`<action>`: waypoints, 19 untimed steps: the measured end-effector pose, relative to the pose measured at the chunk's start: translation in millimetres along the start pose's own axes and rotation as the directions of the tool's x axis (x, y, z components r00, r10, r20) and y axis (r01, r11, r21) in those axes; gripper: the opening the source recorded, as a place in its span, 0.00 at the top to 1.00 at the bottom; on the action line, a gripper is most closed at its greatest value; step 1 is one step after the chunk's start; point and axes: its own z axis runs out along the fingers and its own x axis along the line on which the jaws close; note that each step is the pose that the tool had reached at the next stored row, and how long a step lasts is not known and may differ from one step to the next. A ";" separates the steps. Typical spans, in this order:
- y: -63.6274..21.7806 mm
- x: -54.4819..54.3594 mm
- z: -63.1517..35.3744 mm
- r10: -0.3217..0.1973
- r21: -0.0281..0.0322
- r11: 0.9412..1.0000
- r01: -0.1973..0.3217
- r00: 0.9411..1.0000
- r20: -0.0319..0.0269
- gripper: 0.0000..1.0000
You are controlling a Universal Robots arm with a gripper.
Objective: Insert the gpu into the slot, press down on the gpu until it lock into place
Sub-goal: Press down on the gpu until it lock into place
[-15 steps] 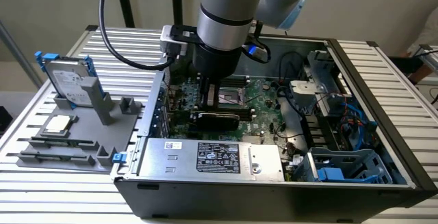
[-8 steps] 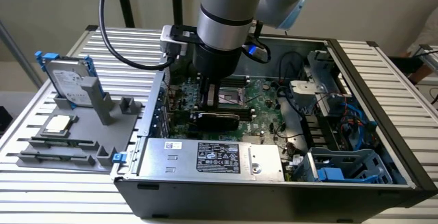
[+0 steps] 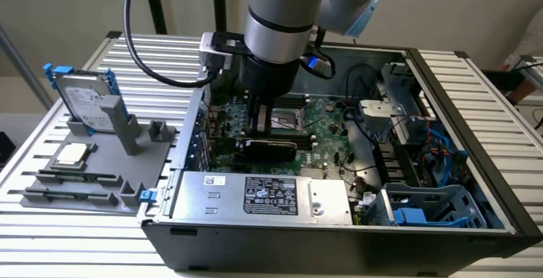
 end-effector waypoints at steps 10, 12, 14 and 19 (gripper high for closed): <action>-0.8 -6.6 8.2 -0.002 0.018 1.000 0.002 1.000 -0.001 0.89; -0.8 -6.6 8.3 -0.002 0.018 1.000 0.002 1.000 -0.001 0.89; -1.0 -6.6 9.3 -0.002 0.018 1.000 0.002 1.000 0.000 0.89; -0.9 -6.3 12.1 -0.003 0.018 1.000 0.003 1.000 -0.001 0.89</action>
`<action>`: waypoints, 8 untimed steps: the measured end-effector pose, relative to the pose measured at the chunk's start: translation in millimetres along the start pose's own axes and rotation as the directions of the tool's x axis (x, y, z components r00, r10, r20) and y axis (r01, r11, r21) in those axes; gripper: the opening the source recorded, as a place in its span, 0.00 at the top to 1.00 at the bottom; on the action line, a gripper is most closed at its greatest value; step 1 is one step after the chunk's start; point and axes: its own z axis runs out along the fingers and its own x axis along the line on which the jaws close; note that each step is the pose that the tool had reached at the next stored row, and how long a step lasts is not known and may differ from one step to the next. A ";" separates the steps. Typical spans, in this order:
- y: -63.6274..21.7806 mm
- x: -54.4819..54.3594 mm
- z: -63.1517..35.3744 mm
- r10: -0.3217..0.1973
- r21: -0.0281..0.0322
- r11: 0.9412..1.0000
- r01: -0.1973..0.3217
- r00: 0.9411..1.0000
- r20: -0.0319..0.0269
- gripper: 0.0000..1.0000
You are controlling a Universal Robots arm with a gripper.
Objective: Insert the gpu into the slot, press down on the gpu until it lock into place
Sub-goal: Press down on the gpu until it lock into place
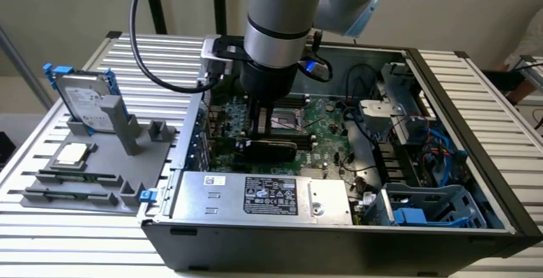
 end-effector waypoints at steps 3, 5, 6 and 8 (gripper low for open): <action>-0.1 0.1 1.4 0.000 0.000 1.000 0.000 1.000 -0.001 0.89; -0.2 0.1 2.8 -0.001 0.000 1.000 0.001 1.000 0.000 0.89; -0.3 0.1 3.5 -0.001 0.000 1.000 0.001 1.000 0.000 0.89; -0.3 0.2 4.2 -0.001 0.000 1.000 0.001 1.000 0.000 0.89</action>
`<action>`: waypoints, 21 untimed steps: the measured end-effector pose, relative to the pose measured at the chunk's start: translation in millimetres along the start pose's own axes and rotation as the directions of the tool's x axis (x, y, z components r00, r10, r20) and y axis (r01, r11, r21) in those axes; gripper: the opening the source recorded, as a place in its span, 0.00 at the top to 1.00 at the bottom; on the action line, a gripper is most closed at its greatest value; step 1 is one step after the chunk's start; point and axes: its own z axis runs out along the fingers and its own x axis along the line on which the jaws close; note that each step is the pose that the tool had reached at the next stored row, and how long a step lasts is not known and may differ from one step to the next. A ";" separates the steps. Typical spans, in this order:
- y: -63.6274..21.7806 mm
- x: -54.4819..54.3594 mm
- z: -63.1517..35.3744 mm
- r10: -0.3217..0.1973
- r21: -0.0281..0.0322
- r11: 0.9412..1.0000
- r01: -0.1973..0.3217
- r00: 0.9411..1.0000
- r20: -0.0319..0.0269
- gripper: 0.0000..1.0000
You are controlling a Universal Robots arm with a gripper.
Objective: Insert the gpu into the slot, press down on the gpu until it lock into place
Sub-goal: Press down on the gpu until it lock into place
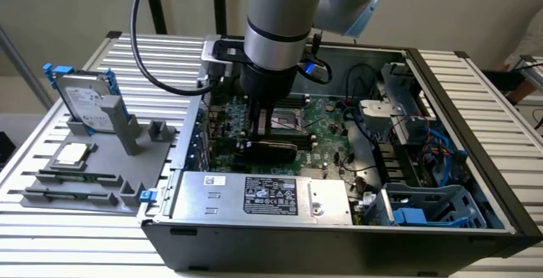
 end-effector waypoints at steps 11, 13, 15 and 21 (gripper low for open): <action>4.0 -1.1 -21.4 -0.001 0.000 1.000 0.001 1.000 0.000 0.89; 7.4 -1.1 -21.1 -0.002 -0.003 1.000 0.002 1.000 -0.004 0.89; 10.8 -1.0 -20.9 -0.001 -0.008 1.000 0.001 1.000 -0.010 0.89; 18.1 -1.0 -20.1 -0.001 -0.028 1.000 0.000 0.999 -0.051 0.89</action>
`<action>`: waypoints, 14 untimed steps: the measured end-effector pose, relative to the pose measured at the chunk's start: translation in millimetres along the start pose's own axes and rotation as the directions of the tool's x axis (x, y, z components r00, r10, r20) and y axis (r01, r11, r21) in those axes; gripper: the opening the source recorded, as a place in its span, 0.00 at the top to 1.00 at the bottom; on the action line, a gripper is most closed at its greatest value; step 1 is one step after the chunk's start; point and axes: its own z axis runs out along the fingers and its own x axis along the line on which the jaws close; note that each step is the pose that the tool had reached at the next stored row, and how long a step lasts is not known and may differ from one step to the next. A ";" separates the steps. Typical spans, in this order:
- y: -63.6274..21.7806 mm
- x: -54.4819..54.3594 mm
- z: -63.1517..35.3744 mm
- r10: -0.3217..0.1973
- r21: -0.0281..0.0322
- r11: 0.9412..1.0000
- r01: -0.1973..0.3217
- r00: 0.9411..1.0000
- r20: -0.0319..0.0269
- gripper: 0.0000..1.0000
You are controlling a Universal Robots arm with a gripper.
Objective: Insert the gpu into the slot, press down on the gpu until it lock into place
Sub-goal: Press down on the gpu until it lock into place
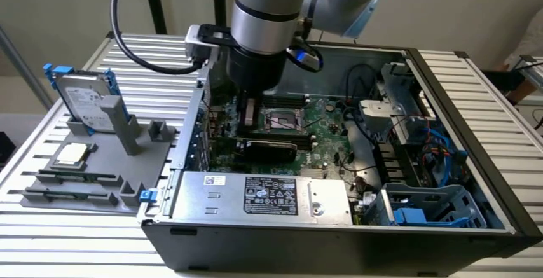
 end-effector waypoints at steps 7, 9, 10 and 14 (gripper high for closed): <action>2.6 0.0 0.8 -0.004 -0.056 0.998 0.002 0.999 -0.038 0.89; 3.3 0.0 1.2 -0.005 -0.071 0.997 0.002 0.999 -0.039 0.89; 4.2 0.0 1.5 -0.005 -0.076 0.997 0.002 0.999 -0.040 0.89; 7.5 -0.2 1.9 -0.006 -0.094 0.996 0.002 0.999 -0.040 0.89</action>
